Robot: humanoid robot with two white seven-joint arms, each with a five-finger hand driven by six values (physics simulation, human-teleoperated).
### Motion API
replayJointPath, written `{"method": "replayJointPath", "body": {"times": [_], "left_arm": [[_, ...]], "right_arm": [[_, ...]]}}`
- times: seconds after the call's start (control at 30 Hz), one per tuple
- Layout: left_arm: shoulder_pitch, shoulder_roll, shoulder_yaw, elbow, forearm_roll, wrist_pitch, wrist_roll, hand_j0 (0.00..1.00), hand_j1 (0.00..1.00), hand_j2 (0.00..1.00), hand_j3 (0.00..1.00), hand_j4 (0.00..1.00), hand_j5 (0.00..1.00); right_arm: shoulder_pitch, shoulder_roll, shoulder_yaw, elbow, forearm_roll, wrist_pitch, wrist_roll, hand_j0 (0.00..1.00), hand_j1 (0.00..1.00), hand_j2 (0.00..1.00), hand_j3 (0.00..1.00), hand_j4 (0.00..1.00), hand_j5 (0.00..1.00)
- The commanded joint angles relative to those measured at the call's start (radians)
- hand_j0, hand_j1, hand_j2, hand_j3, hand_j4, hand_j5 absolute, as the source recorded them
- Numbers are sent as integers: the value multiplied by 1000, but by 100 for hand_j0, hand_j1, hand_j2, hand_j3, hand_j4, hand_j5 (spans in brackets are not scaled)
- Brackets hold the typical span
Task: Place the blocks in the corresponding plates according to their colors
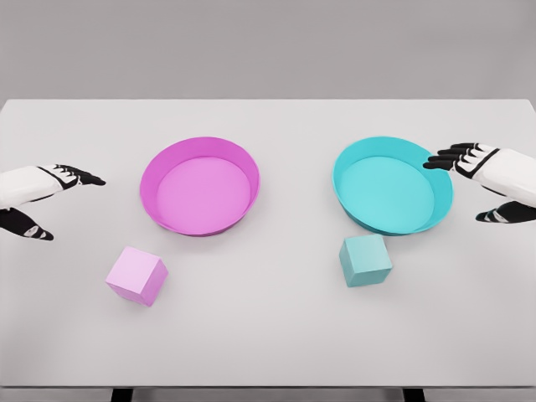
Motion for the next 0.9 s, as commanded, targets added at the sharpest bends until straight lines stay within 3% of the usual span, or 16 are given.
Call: {"method": "replayJointPath", "body": {"times": [0.0,0.13,0.2,0.23,0.33,0.5,0.6,0.7,0.87], "left_arm": [[0,2,-1,-3,6,2,0,100,100,100,100,100,100],[0,7,-1,-9,8,2,0,100,100,100,100,100,100],[0,28,-20,-36,13,2,3,100,100,100,100,100,100],[0,48,-40,-73,16,2,10,100,100,100,100,100,100],[-2,111,-116,-164,106,2,22,100,100,100,100,100,100],[-2,133,-129,-202,192,2,25,100,100,100,100,100,100],[-8,165,-159,-300,218,2,25,100,100,100,100,100,100],[-8,202,-183,-346,272,2,23,100,100,100,100,100,100],[-8,235,-231,-382,309,2,23,100,100,100,100,100,100]], "right_arm": [[0,-3,0,-2,-8,1,-1,100,100,100,100,100,100],[-23,14,1,-2,-9,1,-13,100,100,100,100,100,100],[-100,8,44,0,-13,1,-14,100,100,100,100,100,100],[-205,2,130,4,-16,1,-16,100,100,100,100,100,100],[-538,-71,518,6,-17,1,-19,100,100,100,100,100,100],[-865,-126,897,0,-23,1,-70,100,100,100,100,100,100],[-942,-120,1015,-37,-22,1,-79,100,100,100,100,100,100],[-948,-146,1022,-154,-17,1,-74,100,100,100,100,100,100],[-1002,-146,1020,-161,-22,1,-79,100,100,100,100,100,100]]}}
